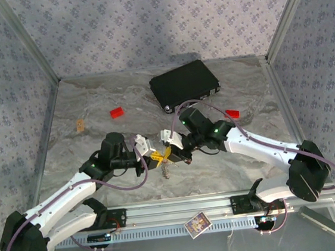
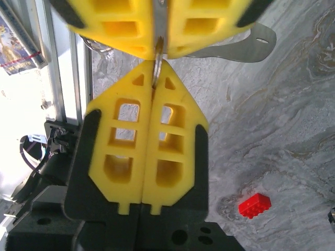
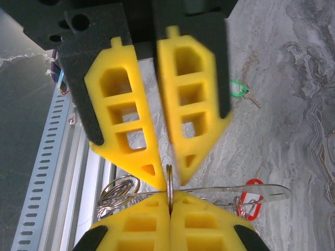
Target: Put the keys on the keyring
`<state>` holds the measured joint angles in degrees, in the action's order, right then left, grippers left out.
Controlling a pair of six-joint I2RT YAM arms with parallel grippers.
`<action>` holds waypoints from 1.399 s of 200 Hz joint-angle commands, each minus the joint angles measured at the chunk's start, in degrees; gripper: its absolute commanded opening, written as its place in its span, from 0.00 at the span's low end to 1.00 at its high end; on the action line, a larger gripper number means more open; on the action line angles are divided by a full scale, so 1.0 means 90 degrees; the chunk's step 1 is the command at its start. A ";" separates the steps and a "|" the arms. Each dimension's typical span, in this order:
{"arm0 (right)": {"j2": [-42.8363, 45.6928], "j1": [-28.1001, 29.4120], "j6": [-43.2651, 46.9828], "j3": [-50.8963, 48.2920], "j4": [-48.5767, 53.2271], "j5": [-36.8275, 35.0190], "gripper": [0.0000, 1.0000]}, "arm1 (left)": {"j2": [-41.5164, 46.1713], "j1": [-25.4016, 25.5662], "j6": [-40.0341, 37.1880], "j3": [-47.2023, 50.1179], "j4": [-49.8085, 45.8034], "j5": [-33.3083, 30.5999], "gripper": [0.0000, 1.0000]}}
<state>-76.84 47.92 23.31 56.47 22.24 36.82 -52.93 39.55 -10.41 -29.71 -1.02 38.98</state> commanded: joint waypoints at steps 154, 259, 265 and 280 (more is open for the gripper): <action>0.1325 -0.0273 -0.0416 -0.0162 0.0524 -0.1105 0.27 | -0.0081 0.0255 0.0832 -0.1182 -0.1230 -0.1687 0.00; 0.1658 0.1035 -0.1242 -0.1446 -0.2271 -0.1214 0.26 | -0.2154 0.1030 0.3923 -0.4427 -0.3786 -0.4510 0.00; 0.1644 0.1077 -0.1335 -0.1596 -0.2696 -0.1339 0.26 | -0.2327 0.1032 0.4135 -0.4601 -0.3967 -0.4527 0.00; 0.1545 0.1193 -0.1534 -0.1926 -0.3623 -0.1782 0.25 | -0.2734 0.1030 0.4647 -0.5107 -0.4483 -0.4555 0.00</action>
<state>-62.15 57.28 14.13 43.00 7.11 26.52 -73.30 48.45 19.90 -69.10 -32.12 1.10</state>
